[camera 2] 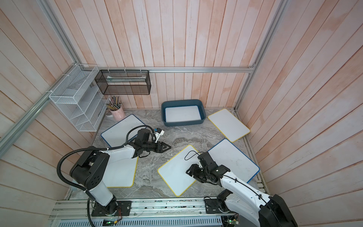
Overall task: Put the whiteboard into the storage box
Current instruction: Adjust the whiteboard at the center of the board.
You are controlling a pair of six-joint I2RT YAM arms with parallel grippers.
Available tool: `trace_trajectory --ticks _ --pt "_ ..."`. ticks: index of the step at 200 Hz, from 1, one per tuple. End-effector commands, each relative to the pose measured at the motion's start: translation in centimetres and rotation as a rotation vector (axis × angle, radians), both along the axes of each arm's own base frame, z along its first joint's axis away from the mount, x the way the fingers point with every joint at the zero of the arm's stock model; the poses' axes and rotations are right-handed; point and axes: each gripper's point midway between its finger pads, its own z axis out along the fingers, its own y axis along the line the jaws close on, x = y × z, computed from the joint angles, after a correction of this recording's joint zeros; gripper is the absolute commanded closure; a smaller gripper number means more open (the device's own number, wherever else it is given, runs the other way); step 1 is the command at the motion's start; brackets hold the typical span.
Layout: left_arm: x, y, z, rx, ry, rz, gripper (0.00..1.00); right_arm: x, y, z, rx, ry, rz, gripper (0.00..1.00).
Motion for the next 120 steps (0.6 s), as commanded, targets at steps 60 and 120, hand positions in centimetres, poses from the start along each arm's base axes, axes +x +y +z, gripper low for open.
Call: trace_trajectory --ticks 60,120 --pt "-1.3 -0.5 -1.7 -0.013 0.043 -0.012 0.39 -2.6 -3.1 -2.6 -0.07 0.086 -0.095 0.41" --pt "-2.0 0.2 -3.3 0.05 0.063 0.011 0.39 -1.3 -2.4 -3.3 -0.073 0.047 -0.061 0.41"
